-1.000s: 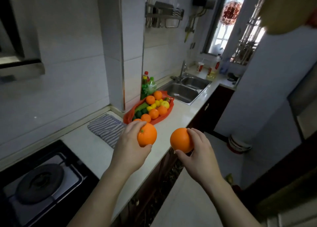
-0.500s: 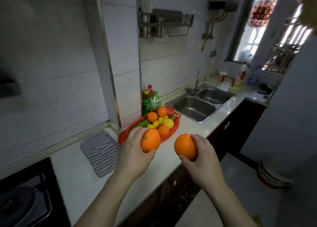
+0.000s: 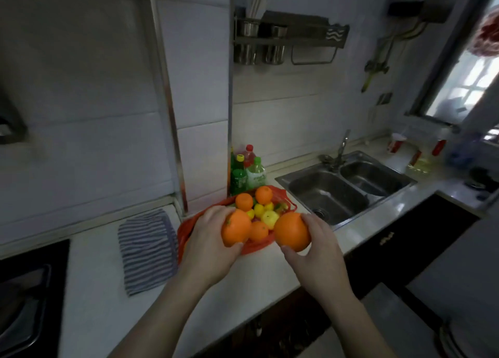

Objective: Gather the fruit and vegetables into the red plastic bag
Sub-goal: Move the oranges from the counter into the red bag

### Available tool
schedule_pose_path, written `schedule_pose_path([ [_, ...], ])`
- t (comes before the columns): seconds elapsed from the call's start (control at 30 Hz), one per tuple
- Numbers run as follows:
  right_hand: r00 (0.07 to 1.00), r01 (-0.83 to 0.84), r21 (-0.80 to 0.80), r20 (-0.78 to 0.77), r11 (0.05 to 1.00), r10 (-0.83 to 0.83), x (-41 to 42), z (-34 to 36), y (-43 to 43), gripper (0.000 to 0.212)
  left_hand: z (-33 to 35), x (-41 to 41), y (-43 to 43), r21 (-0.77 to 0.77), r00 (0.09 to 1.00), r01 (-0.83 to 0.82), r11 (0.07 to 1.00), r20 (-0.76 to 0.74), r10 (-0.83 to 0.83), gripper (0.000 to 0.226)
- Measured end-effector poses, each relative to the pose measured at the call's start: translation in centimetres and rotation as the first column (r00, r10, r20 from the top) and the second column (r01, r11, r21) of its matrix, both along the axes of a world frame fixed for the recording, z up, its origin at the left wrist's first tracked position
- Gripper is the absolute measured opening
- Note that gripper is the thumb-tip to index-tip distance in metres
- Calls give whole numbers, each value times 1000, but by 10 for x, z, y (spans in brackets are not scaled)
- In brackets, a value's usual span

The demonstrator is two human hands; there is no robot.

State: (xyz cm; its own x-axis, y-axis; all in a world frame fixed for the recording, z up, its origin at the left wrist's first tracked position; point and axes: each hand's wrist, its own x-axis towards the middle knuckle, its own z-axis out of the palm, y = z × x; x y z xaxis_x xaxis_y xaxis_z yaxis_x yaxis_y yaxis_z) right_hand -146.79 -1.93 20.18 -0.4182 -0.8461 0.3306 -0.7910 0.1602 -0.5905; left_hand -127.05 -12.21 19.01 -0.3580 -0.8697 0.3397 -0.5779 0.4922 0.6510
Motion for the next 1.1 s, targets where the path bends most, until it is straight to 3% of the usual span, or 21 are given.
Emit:
schedule_pose_path([
  [0.2, 994, -106, 104, -30, 989, 110, -9, -26, -97, 77, -29, -6, -69, 75, 992, -116, 990, -36, 119, 71],
  [0.47, 977, -198, 276, -26, 940, 213, -10, -68, -196, 75, -75, -14, -141, 238, 978, -204, 949, 22, 205, 61],
  [0.77, 919, -370, 459, 50, 808, 392, -35, -121, -296, 75, -133, -51, -202, 450, 958, -281, 848, 74, 278, 54],
  [0.9, 888, -431, 509, 92, 745, 451, -45, -141, -333, 73, -155, -64, -228, 490, 930, -363, 793, 140, 339, 62],
  [1.1, 824, -518, 514, 88, 684, 559, -41, -163, -365, 69, -177, -61, -259, 452, 902, -432, 780, 206, 380, 31],
])
